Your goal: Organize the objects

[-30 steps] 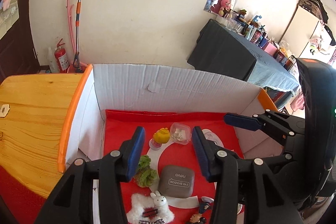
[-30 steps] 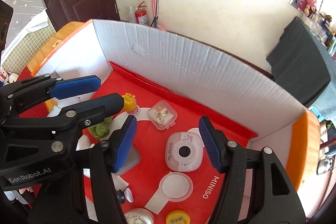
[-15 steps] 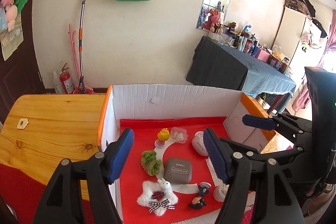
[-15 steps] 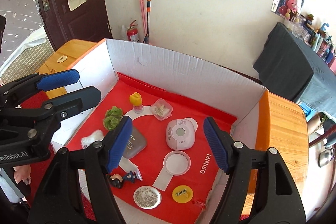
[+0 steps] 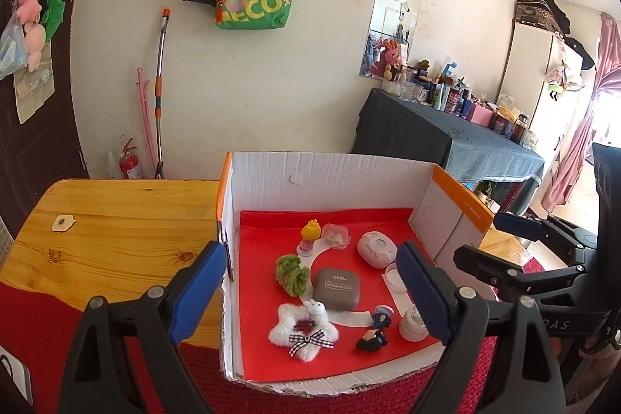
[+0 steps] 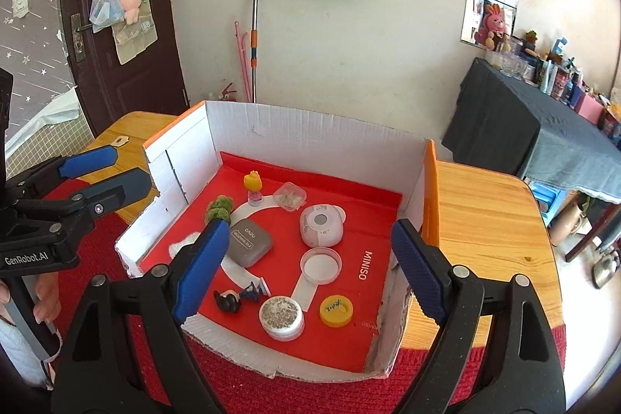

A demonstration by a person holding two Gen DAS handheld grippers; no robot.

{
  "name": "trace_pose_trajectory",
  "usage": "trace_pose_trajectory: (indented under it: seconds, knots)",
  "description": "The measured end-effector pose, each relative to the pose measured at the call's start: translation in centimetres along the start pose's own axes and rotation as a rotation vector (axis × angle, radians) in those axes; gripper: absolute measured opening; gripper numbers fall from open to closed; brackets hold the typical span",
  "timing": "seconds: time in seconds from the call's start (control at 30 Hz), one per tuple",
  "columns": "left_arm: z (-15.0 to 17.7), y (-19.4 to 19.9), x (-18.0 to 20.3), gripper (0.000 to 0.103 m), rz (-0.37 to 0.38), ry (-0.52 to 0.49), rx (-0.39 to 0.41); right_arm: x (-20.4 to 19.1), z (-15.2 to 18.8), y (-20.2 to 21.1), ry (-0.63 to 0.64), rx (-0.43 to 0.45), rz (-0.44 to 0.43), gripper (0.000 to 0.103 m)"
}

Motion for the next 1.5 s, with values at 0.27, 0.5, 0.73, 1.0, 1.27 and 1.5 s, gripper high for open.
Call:
trace_pose_trajectory:
  seconds: [0.27,0.5,0.73,1.0,1.27,1.5]
  knots:
    - [3.2,-0.3,-0.6,0.099,-0.036,-0.017,-0.002,-0.9,2.4,-1.3,-0.014,0.073,0.093,0.093]
    - [6.0,-2.1,-1.1,0.099,-0.068,-0.023,-0.016,-0.6,4.4,-3.6,-0.045,0.065,0.119,0.094]
    - [7.0,-3.3,-1.2,0.099,-0.092,-0.045,-0.038,0.1,5.6,-5.0,-0.075,0.051,0.132,0.094]
    - [7.2,-3.2,-1.3,0.099,-0.122,-0.058,-0.047,0.4,6.4,-5.0,-0.055,0.040,0.152,0.098]
    - [7.2,-3.0,-1.1,0.099,-0.125,-0.072,-0.042,0.5,6.5,-4.7,-0.062,0.042,0.147,0.098]
    - [7.2,-2.9,-1.1,0.099,-0.125,-0.073,-0.041,0.6,6.5,-4.7,-0.062,0.042,0.147,0.098]
Point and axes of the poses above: each gripper's, at about its wrist camera, not at the fingertips, and y roughly against the way its jaws point, x to its right, z to its underside, the point moved 3 cm from there along -y, roughly the way its jaws point, and after that the axes turned 9 degrees about x, right-handed, at the moved point
